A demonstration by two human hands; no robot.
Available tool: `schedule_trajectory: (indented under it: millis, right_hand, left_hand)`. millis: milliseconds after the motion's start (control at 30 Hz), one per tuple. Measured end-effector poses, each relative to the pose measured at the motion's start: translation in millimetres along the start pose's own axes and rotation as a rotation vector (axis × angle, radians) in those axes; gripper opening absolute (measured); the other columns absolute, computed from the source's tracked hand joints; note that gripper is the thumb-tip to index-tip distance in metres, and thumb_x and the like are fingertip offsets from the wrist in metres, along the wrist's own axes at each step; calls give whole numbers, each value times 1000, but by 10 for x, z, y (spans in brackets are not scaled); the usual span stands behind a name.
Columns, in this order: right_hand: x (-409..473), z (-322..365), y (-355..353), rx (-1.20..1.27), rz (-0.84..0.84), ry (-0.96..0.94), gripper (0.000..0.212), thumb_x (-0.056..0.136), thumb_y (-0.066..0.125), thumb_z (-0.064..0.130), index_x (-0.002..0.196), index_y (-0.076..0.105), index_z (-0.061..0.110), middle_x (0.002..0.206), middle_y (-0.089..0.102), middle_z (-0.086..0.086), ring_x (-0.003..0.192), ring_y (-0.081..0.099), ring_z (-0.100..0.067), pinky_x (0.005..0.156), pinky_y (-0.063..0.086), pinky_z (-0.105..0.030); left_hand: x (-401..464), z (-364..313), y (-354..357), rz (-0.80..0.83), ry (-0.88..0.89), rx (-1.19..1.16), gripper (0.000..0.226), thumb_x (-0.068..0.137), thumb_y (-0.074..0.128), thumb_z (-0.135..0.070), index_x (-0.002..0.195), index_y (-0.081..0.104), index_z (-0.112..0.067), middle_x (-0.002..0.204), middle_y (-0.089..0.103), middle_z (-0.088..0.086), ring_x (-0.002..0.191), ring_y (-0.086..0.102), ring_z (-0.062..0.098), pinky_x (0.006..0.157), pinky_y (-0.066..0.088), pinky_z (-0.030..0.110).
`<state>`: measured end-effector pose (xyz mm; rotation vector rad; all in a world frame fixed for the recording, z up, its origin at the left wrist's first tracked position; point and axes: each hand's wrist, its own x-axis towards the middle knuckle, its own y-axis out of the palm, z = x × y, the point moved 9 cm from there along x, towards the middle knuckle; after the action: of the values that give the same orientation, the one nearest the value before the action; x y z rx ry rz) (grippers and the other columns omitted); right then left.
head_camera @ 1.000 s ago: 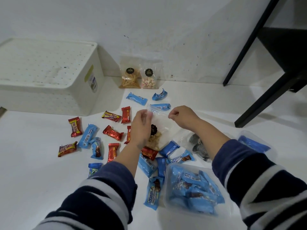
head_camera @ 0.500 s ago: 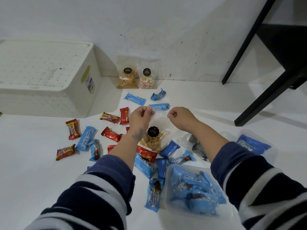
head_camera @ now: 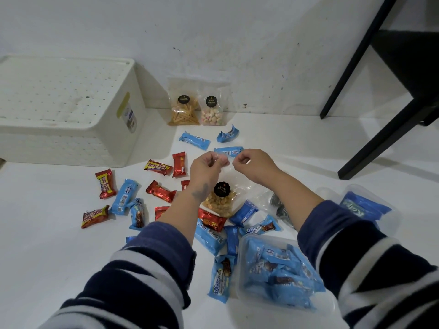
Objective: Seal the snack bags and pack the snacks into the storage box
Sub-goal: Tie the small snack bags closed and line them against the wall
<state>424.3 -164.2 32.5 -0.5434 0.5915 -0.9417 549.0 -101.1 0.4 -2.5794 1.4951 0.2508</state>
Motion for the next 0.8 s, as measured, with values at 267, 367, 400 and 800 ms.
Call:
schedule_trajectory:
  millis: [267, 367, 400, 800]
  right_hand:
    - [-3, 32, 0, 19, -14, 12, 10, 87, 59, 24, 85, 64, 15, 87, 60, 3, 80, 53, -13, 59, 39, -20]
    - [-7, 65, 0, 20, -22, 4, 8, 85, 61, 24, 81, 61, 17, 86, 60, 4, 77, 52, -13, 58, 39, -19]
    - [-6, 72, 2, 19, -22, 5, 8, 85, 61, 23, 80, 61, 17, 86, 60, 4, 77, 52, -13, 58, 39, -19]
    - [-32, -38, -171, -48, 48, 45, 25, 86, 58, -1, 98, 75, 12, 108, 69, -9, 96, 64, -21, 81, 49, -24]
  left_hand:
    - [-17, -12, 28, 10, 5, -8, 14, 92, 58, -7, 79, 61, -12, 76, 66, -3, 58, 61, -10, 67, 47, 9]
    - [-25, -30, 50, 16, 23, 4, 16, 92, 58, -5, 77, 61, -12, 75, 65, -2, 57, 60, -10, 61, 46, 5]
    - [-27, -25, 42, 11, 21, 9, 16, 92, 58, -5, 77, 61, -11, 75, 65, -2, 57, 60, -10, 61, 46, 5]
    - [-17, -24, -56, -71, -16, 36, 9, 92, 61, -15, 89, 63, -7, 75, 66, -4, 50, 57, -11, 63, 46, 12]
